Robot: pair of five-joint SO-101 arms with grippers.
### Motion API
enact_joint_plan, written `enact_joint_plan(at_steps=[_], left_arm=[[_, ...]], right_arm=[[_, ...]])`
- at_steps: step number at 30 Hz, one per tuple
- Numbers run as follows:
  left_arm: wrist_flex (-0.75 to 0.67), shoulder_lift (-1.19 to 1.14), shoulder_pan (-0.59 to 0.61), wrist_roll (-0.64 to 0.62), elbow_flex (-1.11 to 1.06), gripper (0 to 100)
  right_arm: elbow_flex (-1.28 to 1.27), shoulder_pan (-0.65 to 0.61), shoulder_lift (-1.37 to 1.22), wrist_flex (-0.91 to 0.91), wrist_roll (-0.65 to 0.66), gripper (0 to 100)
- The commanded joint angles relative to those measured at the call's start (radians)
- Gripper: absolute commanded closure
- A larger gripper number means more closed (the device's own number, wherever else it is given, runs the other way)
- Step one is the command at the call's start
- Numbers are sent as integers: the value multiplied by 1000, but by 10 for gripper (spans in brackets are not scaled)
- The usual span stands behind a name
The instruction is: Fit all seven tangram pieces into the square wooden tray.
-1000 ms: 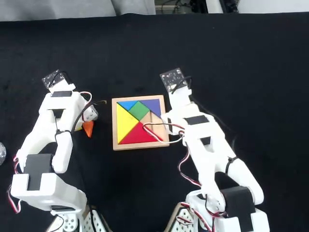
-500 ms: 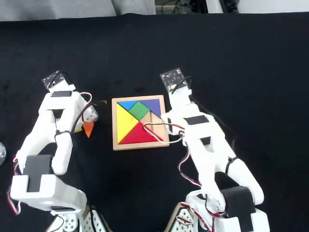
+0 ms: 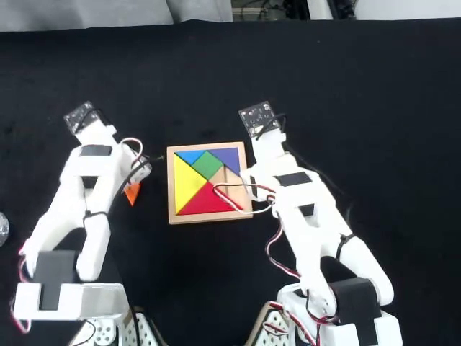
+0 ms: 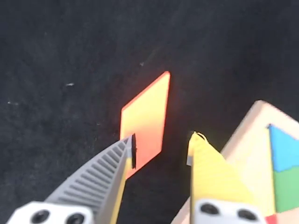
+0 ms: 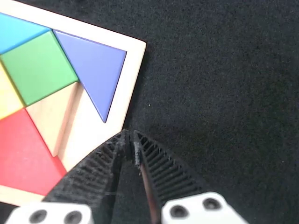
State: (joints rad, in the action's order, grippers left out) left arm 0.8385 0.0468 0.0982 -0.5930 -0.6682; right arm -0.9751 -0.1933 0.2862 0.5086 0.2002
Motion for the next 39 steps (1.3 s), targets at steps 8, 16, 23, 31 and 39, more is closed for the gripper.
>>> enact_joint_plan(at_steps=[8,16,23,31,39], left_arm=[[89,-81,13,-3,128,799],[92,-103,79,18,128,798],[87,-103,79,28,131,798],[112,-91,81,26,117,801],[115,37,82,25,53,840]], right_arm=[[47,9,-5,2,9,987],[47,9,-5,2,9,987],[47,9,-5,2,9,987],[47,9,-5,2,9,987],[47,9,-5,2,9,987]])
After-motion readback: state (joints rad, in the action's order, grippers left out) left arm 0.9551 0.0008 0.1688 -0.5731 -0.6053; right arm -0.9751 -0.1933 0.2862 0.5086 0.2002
